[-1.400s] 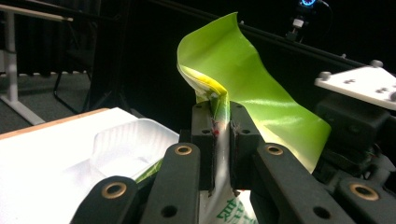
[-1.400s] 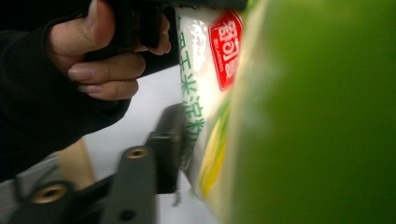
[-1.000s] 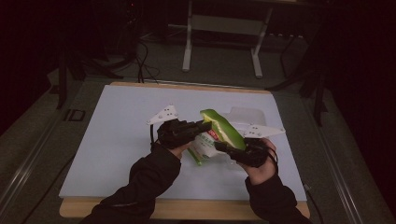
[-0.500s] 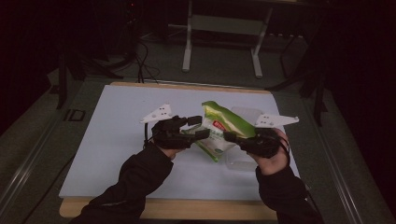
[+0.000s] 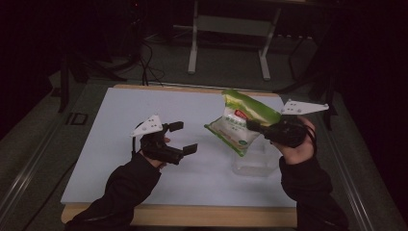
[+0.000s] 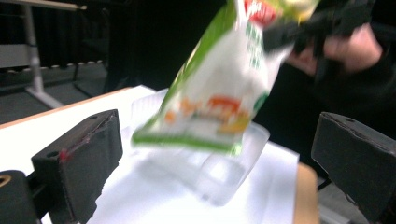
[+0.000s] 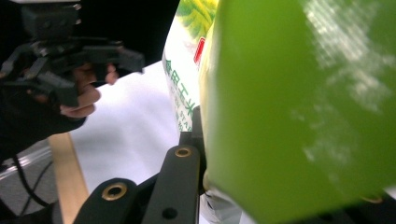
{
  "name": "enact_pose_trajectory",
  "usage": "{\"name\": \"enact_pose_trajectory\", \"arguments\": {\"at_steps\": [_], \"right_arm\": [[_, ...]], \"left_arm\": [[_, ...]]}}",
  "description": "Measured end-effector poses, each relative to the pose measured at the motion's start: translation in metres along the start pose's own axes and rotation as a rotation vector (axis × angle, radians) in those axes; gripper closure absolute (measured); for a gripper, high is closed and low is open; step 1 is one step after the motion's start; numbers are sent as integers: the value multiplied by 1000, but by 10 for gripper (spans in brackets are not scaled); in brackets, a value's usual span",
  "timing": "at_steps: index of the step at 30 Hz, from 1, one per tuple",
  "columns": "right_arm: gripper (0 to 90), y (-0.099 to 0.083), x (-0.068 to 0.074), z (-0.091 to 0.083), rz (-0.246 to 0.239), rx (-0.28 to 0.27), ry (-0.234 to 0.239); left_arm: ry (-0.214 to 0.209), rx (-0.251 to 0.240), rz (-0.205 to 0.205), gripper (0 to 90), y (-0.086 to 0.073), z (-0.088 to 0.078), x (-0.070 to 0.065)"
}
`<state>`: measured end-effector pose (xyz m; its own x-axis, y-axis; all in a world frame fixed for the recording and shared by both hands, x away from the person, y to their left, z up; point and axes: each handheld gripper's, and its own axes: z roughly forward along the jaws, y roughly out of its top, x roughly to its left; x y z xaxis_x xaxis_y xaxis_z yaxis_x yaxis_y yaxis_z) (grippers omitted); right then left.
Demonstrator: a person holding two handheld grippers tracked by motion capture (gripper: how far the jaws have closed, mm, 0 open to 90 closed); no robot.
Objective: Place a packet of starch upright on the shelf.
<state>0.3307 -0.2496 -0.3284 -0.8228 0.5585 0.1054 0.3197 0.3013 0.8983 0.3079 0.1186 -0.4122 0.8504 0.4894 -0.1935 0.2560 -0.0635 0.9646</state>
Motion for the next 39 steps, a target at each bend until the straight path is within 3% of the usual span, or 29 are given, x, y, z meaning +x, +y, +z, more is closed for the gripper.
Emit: {"name": "enact_pose_trajectory", "arguments": {"at_steps": [3, 6, 8, 9, 14, 19, 27, 33, 39], "right_arm": [[831, 3, -8, -6, -8, -4, -22], [831, 4, -21, -18, -20, -9, -43], [831, 5, -24, -21, -18, -6, -44], [831, 4, -32, -27, -26, -5, -51], [831, 1, -50, -38, -22, 9, -63], [831, -4, -61, -41, -11, 30, -46], [831, -7, -71, -33, -11, 143, -61], [831, -12, -75, -15, -25, 218, -72], [831, -22, -83, -1, -10, 231, -76]], "left_arm": [[22, 34, 4, 16, -9, -6, 1], [85, 84, 29, 0, -22, -18, 4], [83, 95, 23, 0, -26, -21, 5], [86, 100, 18, 0, -34, -27, 7], [97, 84, 15, 0, -48, -36, 7], [121, 76, -14, 0, -61, -48, 10], [146, 58, -28, 1, -70, -53, 13], [150, 43, -44, 1, -76, -52, 14], [144, 45, -65, 1, -85, -51, 17]]}}
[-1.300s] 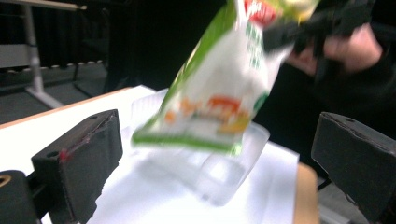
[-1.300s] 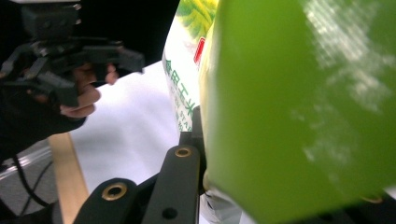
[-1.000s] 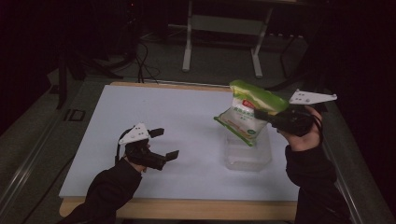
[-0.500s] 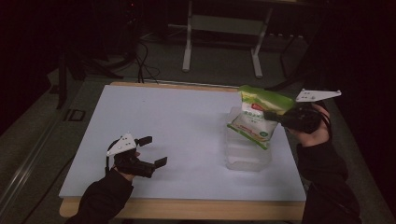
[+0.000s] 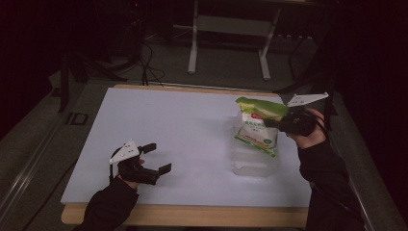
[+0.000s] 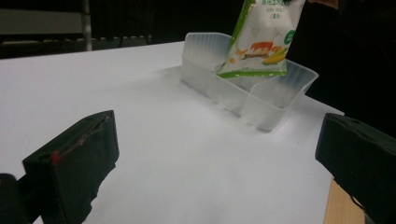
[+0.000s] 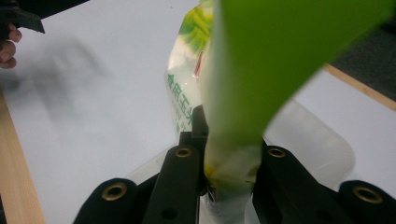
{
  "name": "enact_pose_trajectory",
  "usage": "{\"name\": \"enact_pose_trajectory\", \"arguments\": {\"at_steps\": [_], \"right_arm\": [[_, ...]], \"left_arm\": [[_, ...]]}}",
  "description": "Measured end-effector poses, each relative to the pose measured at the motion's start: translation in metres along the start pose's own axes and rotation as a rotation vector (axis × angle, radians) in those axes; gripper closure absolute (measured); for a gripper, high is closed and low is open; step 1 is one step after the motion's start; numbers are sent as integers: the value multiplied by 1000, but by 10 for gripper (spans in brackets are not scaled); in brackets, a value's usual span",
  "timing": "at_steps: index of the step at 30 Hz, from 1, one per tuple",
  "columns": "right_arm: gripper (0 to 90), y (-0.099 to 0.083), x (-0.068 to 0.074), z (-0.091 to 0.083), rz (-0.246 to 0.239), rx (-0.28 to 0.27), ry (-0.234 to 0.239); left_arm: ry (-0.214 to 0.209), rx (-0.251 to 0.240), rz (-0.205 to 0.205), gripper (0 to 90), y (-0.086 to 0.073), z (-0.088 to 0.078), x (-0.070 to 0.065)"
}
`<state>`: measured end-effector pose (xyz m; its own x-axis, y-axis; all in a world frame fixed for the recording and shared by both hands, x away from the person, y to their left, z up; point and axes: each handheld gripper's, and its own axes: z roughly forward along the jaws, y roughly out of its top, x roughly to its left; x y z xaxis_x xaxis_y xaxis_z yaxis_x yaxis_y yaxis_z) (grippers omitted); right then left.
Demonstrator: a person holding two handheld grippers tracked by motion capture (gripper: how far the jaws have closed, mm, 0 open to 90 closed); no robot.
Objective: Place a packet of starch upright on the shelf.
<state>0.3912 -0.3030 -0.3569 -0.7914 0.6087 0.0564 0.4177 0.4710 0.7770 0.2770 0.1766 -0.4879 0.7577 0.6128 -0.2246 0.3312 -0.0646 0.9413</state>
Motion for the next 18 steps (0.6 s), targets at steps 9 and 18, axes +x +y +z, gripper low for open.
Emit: {"name": "enact_pose_trajectory", "arguments": {"at_steps": [9, 18], "right_arm": [[831, -23, -12, 16, 57, -22, 48], [832, -56, -23, 35, 145, -7, 86]], "left_arm": [[9, 1, -29, 1, -8, -1, 6], [0, 13, -34, 1, -13, 3, 8]]}}
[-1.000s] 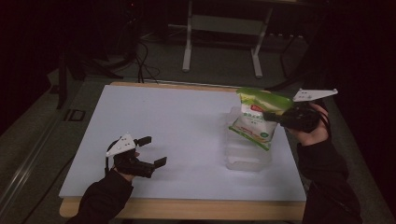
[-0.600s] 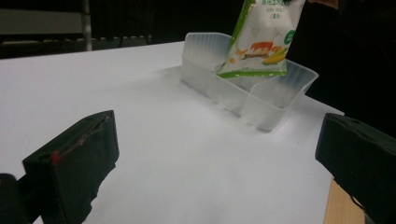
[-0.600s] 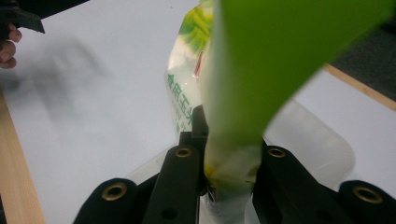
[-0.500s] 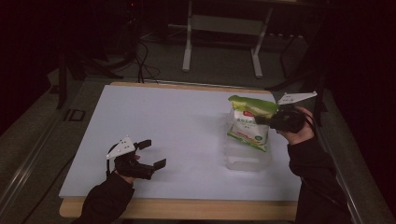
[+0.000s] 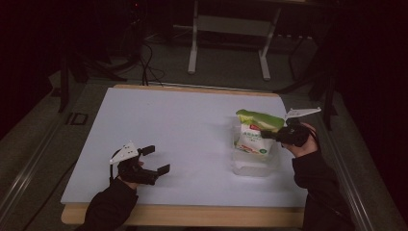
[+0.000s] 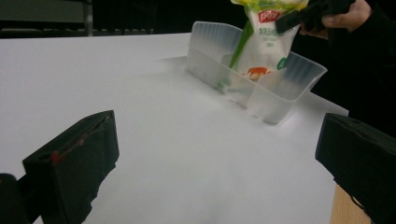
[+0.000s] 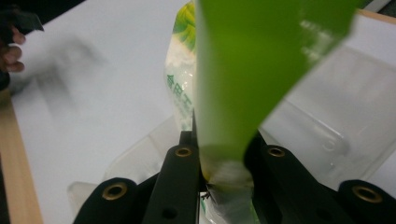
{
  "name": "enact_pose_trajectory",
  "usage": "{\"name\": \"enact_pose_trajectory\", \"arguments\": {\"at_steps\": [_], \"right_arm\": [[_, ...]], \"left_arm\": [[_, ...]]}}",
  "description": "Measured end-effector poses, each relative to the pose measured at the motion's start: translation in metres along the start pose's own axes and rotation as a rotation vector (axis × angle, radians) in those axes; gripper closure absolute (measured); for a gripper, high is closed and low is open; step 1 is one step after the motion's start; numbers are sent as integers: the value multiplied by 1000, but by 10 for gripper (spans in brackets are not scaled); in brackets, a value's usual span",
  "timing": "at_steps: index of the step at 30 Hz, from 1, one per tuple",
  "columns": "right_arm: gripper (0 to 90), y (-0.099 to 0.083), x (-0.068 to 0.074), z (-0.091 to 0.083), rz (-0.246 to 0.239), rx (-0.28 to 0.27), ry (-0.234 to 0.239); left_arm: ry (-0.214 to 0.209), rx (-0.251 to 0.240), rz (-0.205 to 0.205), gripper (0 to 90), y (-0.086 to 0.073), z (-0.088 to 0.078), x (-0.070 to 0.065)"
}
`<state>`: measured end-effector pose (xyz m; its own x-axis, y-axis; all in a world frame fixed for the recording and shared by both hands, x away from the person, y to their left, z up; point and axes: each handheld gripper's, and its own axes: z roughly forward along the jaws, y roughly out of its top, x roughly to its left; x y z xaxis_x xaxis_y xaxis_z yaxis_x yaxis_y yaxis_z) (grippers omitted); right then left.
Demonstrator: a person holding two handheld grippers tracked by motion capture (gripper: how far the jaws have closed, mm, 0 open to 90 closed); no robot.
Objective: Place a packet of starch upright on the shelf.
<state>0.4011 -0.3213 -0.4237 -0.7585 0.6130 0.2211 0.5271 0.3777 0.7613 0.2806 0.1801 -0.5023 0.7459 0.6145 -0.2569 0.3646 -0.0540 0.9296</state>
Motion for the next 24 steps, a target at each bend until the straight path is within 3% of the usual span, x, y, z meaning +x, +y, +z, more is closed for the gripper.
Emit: {"name": "enact_pose_trajectory", "arguments": {"at_steps": [11, 17, 19, 21, 24], "right_arm": [[793, -3, 8, 3, -45, -5, -70], [585, -5, 10, -6, -7, -77, -96], [417, -7, 13, -12, -8, -113, -116], [393, -7, 17, -19, -2, -126, -159], [278, -10, 23, -30, 27, -158, -170]], "left_arm": [[1, 1, 4, 1, -2, 0, 1], [8, 0, -1, 1, -3, -1, 2], [8, -4, -1, 1, -3, -2, 2], [9, -7, 0, 1, -3, -2, 3], [10, -7, 0, 1, -3, -3, 2]]}}
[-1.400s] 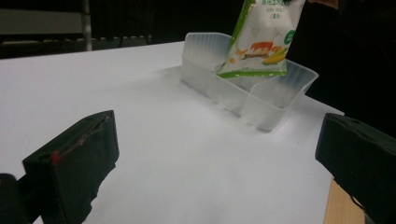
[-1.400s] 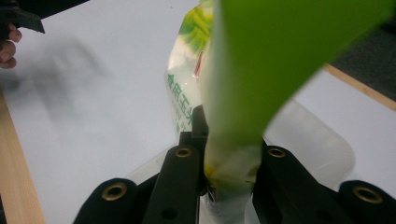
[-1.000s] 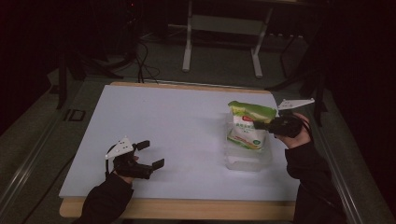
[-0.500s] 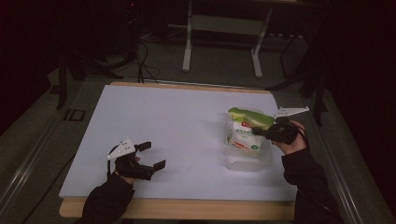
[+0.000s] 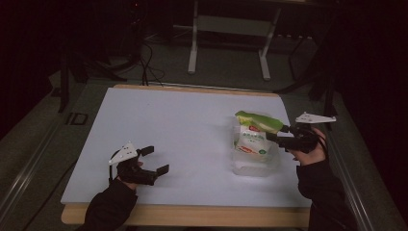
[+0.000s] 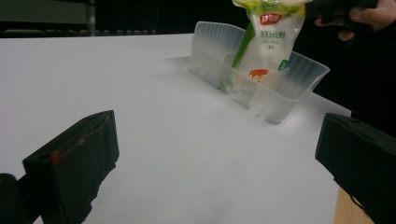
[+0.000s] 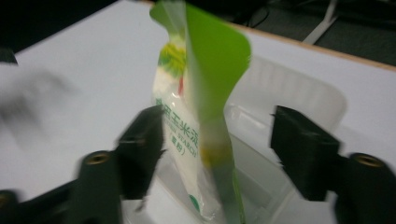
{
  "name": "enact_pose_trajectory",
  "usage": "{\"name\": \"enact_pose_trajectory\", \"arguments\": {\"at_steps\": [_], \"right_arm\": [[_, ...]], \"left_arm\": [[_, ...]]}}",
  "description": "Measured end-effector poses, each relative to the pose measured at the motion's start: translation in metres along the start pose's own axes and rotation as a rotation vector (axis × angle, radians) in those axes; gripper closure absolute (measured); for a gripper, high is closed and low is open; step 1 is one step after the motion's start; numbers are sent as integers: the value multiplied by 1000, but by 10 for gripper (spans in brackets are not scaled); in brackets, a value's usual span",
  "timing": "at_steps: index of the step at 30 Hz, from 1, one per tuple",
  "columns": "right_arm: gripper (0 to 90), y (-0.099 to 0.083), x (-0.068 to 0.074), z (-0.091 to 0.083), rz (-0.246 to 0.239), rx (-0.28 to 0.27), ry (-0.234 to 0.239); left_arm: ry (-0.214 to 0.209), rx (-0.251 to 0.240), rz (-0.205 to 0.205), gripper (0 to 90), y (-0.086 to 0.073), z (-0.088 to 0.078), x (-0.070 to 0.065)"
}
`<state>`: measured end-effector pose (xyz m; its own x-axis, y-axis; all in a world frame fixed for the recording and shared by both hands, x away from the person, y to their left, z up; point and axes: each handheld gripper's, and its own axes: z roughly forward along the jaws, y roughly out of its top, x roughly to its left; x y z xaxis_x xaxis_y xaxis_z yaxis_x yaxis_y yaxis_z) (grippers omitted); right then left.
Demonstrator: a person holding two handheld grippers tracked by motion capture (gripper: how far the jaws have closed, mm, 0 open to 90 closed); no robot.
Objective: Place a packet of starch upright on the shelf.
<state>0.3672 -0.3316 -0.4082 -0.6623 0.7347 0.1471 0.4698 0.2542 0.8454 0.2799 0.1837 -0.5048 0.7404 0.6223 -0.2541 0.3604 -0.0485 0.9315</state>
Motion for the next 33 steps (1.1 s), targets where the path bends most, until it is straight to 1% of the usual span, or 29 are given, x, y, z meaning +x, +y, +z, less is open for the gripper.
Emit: {"name": "enact_pose_trajectory", "arguments": {"at_steps": [1, 2, 3, 5, 6, 7, 8, 9, 11, 12, 14, 17, 19, 21, 22, 25, 27, 33], "right_arm": [[232, -1, 2, -4, 2, -3, 1], [184, -3, 4, -8, -7, -13, 4], [160, -6, 8, -12, -13, -32, 1], [153, -8, 10, -15, -11, -39, -2], [138, -12, 15, -21, 0, -57, -4], [138, -12, 15, -21, 0, -57, -4], [139, -15, 18, -23, -2, -62, -3], [139, -18, 24, -26, 15, -74, -3], [139, -20, 30, -28, 28, -85, -12], [139, -20, 33, -29, 29, -95, -9], [139, -20, 40, -31, 12, -104, -1], [139, -20, 52, -30, -19, -106, 18], [140, -21, 60, -29, -32, -107, 32], [140, -21, 66, -27, -41, -105, 43], [140, -22, 68, -25, -46, -105, 46], [141, -27, 76, -18, -43, -104, 60], [141, -30, 81, -12, -49, -102, 68], [141, -36, 95, -2, -65, -126, 80]], "left_arm": [[0, 0, 0, 1, 0, 0, 0], [-1, 0, 1, 1, 0, 0, -1], [-1, -1, 1, 1, 0, 0, -1], [-1, 0, 1, 1, 0, 0, -1], [0, 0, 0, 1, 0, 0, -1], [0, 0, 0, 1, 0, 0, -1], [-2, 1, -1, 1, 0, 0, -1], [-3, 1, -2, 1, 0, 1, -2], [-5, 2, 3, 1, 0, 1, -2], [-6, 5, 8, 1, 0, 0, -3], [-5, 5, 9, 1, 0, 0, -3], [-5, 7, 9, 1, -1, 0, -4], [-6, 7, 11, 1, -1, -1, -4], [5, 16, 36, 1, -1, 0, -5], [6, 22, 40, 1, -2, 0, -6], [-5, 29, 35, 1, -4, 1, -6], [-9, 30, 37, 1, -4, 1, -7], [-18, 23, 33, 1, -4, 1, -9]]}}
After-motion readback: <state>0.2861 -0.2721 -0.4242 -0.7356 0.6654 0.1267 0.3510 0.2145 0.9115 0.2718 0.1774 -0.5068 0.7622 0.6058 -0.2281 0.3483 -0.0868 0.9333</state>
